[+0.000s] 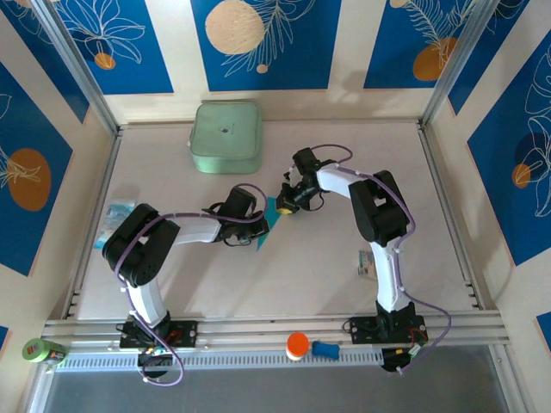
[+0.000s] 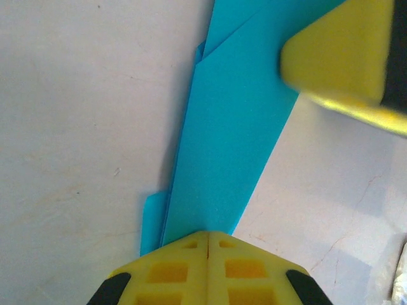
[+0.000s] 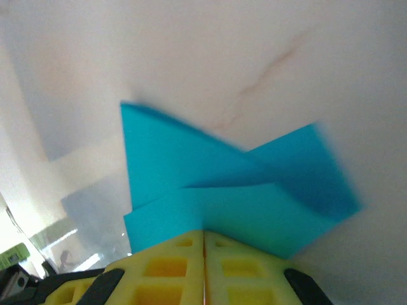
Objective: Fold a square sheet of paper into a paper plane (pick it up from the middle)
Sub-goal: Fold the wing for the fifth time at the center of the table.
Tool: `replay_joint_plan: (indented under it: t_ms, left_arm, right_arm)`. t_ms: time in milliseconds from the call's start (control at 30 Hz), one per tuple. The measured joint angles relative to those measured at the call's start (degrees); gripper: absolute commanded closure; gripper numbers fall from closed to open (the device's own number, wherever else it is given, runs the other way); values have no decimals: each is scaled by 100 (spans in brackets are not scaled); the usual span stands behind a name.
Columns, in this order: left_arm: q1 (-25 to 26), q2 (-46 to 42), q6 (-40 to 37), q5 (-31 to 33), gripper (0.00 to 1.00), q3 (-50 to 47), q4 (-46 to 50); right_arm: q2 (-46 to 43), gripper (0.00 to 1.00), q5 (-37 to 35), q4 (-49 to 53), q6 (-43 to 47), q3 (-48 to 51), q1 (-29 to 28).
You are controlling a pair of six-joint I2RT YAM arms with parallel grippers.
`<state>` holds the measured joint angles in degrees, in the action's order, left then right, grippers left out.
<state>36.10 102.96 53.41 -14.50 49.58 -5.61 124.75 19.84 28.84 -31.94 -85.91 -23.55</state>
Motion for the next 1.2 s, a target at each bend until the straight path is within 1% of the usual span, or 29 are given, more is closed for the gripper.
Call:
replay_joint_plan:
  t_ms: [100, 200, 367, 467, 533, 633, 700, 800, 900, 1133, 1200]
  left_arm:
    - [-4, 0, 33, 0, 100, -4, -4]
    - [-7, 0, 33, -4, 100, -4, 4]
    - [-9, 0, 13, -28, 100, 15, 35]
    - [-9, 2, -11, -44, 100, 63, 129]
    - [-9, 2, -50, -46, 100, 90, 186]
    - [-9, 11, -107, -48, 100, 129, 260]
    - [-9, 26, -140, -61, 100, 173, 323]
    - [-15, 33, -186, -70, 100, 210, 393]
    - [-20, 39, -249, -90, 100, 245, 461]
    - [-24, 39, -291, -114, 100, 260, 507]
    - [-24, 39, -291, -114, 100, 260, 505]
  right_arm:
    - [9, 92, -85, -37, -111, -35, 319]
    - [42, 93, -378, -26, -153, -210, 592]
    - [-55, 93, -839, -144, -111, -205, 787]
    - [-466, 93, -831, -295, -61, 267, 640]
    - [-828, 93, -730, -387, -35, 592, 428]
    - [-1174, 93, -516, -570, -39, 839, 59]
    - [-1235, 93, -363, -691, -42, 892, -160]
    - [-1182, 93, -225, -772, -46, 892, -433]
    - [-1027, 93, -140, -828, -52, 887, -529]
    - [-516, 96, -162, -831, -66, 868, -424]
    - [-466, 96, -72, -863, -116, 868, -328]
